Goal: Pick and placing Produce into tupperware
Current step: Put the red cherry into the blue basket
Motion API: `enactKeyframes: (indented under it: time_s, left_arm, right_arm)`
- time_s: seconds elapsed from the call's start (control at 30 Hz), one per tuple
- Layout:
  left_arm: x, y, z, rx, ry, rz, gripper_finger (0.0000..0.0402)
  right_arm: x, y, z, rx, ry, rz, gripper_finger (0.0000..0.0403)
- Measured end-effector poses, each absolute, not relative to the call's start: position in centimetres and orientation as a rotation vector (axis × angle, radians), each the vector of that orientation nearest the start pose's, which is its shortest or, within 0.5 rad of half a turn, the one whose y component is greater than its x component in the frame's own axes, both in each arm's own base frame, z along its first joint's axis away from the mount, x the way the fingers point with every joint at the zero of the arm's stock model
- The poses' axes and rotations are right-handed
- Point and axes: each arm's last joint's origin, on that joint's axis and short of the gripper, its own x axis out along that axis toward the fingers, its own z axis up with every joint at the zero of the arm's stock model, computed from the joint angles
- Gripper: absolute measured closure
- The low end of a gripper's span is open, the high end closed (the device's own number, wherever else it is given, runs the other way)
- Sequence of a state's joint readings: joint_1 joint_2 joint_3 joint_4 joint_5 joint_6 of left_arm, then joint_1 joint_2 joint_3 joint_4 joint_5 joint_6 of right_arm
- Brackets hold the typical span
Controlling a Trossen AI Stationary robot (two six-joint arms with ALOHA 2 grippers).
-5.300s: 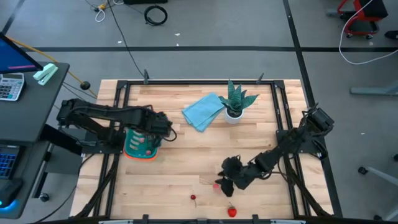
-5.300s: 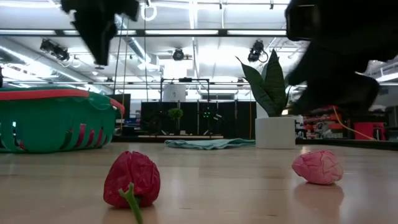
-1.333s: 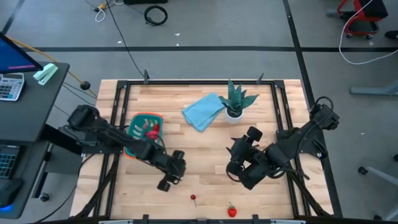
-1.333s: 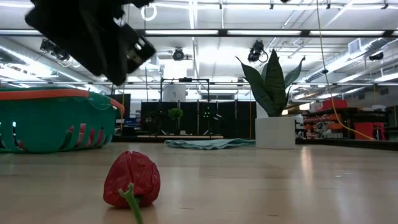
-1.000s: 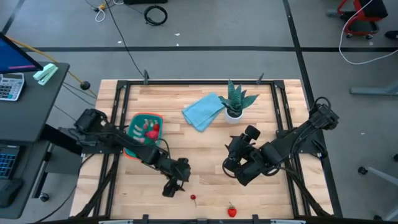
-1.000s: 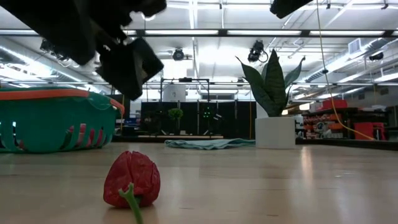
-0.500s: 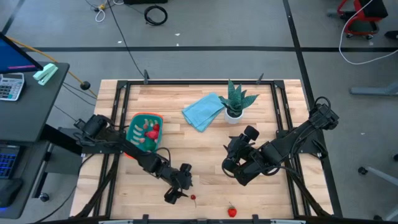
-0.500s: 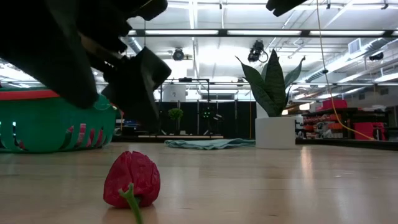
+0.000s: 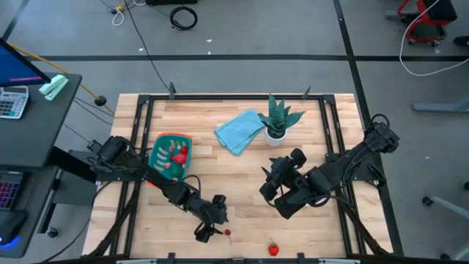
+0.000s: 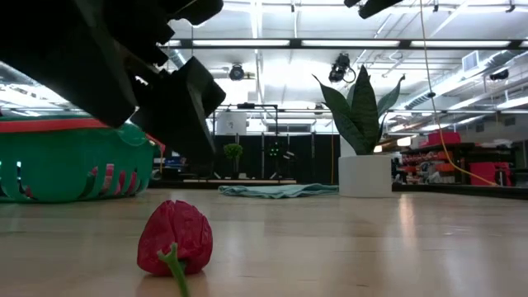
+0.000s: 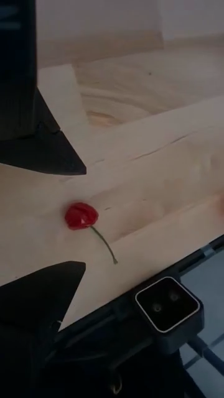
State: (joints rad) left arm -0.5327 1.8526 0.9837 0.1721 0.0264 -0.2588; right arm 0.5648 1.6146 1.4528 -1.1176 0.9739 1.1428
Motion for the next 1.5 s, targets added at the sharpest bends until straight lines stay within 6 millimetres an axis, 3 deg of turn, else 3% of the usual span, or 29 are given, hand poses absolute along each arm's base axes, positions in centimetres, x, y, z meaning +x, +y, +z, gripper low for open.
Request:
enactKeyframes:
  time_s: [0.17, 0.33, 0.67, 1.3, 1.5]
  left_arm:
    - [32.0, -19.0, 14.7, -0.119, 0.743, -0.384, 0.0157]
    - [32.0, -19.5, 14.4, -0.132, 0.722, -0.340, 0.0160]
    - [32.3, -20.7, 11.5, -0.156, 0.717, -0.343, 0.0166]
    - [32.2, -21.2, 10.8, -0.193, 0.724, -0.325, 0.0187]
    - [32.2, -21.1, 10.8, -0.234, 0.734, -0.307, 0.0225]
  right_arm:
    - [27.3, 14.4, 30.5, 0.195, 0.549, -0.779, 0.0204]
    - [27.3, 14.4, 28.9, 0.184, 0.553, -0.780, 0.0204]
    - [26.7, 14.2, 26.3, 0.204, 0.617, -0.798, 0.0204]
    - [26.7, 14.2, 26.2, 0.216, 0.620, -0.791, 0.0204]
    - [26.7, 14.2, 26.2, 0.214, 0.621, -0.790, 0.0204]
